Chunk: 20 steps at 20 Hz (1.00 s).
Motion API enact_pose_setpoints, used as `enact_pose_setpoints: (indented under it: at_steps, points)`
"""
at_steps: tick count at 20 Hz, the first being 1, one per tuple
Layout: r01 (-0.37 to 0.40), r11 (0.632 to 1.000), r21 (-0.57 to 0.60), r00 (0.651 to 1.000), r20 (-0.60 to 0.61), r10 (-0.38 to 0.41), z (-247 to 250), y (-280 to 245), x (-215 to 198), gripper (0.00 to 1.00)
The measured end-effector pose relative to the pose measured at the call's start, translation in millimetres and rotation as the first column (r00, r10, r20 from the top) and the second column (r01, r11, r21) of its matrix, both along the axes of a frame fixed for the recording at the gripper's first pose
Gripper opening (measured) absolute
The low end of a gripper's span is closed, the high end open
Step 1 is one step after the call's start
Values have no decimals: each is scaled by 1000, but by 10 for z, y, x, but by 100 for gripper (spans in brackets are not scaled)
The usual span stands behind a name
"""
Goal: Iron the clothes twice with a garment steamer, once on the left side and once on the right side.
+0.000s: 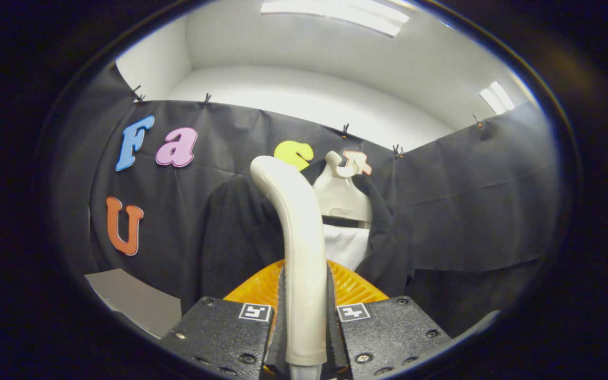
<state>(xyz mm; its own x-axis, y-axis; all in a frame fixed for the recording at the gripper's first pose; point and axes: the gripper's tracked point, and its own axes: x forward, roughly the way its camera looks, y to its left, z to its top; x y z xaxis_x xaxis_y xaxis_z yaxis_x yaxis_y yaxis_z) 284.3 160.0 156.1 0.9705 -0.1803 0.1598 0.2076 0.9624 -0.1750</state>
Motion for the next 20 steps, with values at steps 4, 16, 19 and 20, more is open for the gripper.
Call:
enact_pose_setpoints:
  at_steps: [4, 16, 19, 20]
  points:
    - [13, 999, -30, 1000, -5, -13, -213, -83, -80, 32]
    - [46, 995, -88, 989, -135, -58, -1098, -270, -480, 32]
    - [63, 994, -90, 981, -178, -78, -1366, -325, -552, 33]
    - [69, 994, -89, 978, -191, -85, -1472, -340, -612, 33]
